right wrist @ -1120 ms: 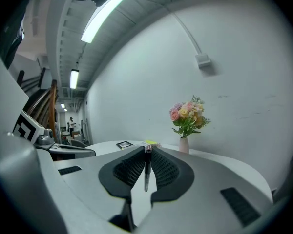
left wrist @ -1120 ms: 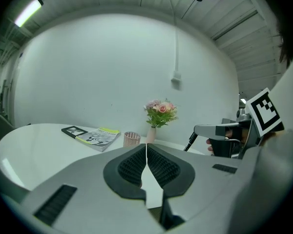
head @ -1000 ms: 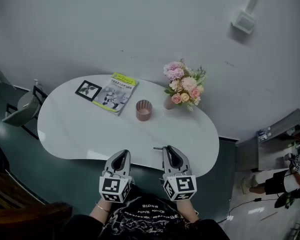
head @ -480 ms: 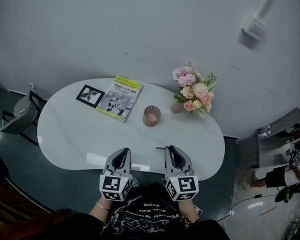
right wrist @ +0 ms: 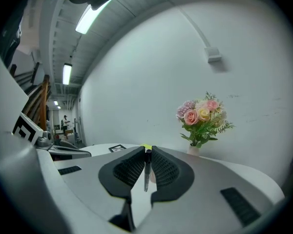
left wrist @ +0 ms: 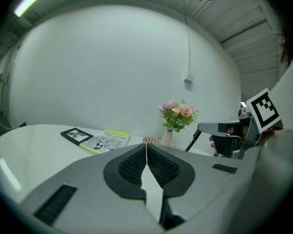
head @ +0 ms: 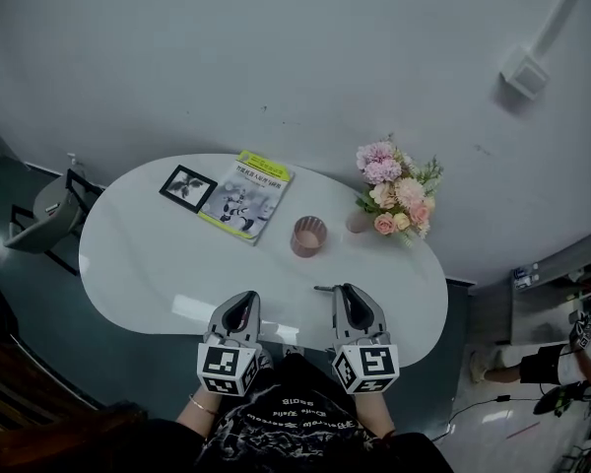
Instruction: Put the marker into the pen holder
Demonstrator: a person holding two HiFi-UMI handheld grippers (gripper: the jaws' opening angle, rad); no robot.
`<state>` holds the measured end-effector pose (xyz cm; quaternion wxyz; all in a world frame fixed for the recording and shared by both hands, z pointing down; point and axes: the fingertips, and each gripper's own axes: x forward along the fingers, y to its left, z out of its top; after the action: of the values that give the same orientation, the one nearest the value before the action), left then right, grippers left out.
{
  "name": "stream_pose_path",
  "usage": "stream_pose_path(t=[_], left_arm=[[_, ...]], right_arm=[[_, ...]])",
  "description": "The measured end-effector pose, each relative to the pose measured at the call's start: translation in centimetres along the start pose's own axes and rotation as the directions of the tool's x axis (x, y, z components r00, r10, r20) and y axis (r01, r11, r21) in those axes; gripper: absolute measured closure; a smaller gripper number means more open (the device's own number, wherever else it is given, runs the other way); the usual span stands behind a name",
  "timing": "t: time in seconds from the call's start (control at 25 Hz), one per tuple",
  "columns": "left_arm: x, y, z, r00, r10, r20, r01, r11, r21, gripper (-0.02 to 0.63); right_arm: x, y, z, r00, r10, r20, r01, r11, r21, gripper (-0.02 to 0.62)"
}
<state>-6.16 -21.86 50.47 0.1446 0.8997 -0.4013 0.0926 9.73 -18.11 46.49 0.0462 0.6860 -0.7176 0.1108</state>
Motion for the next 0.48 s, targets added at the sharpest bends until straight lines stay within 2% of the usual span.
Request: stream_pose_path(t=[0.48], left_arm=[[1.6,-0.2,0.6,0.999,0.050,0.010,-0.050,0.999,-0.013,0.580]], right_arm=[[2.5,-1.4,2.3,0.998,0.055,0.039,-0.055,0.998,0.000,0.531]])
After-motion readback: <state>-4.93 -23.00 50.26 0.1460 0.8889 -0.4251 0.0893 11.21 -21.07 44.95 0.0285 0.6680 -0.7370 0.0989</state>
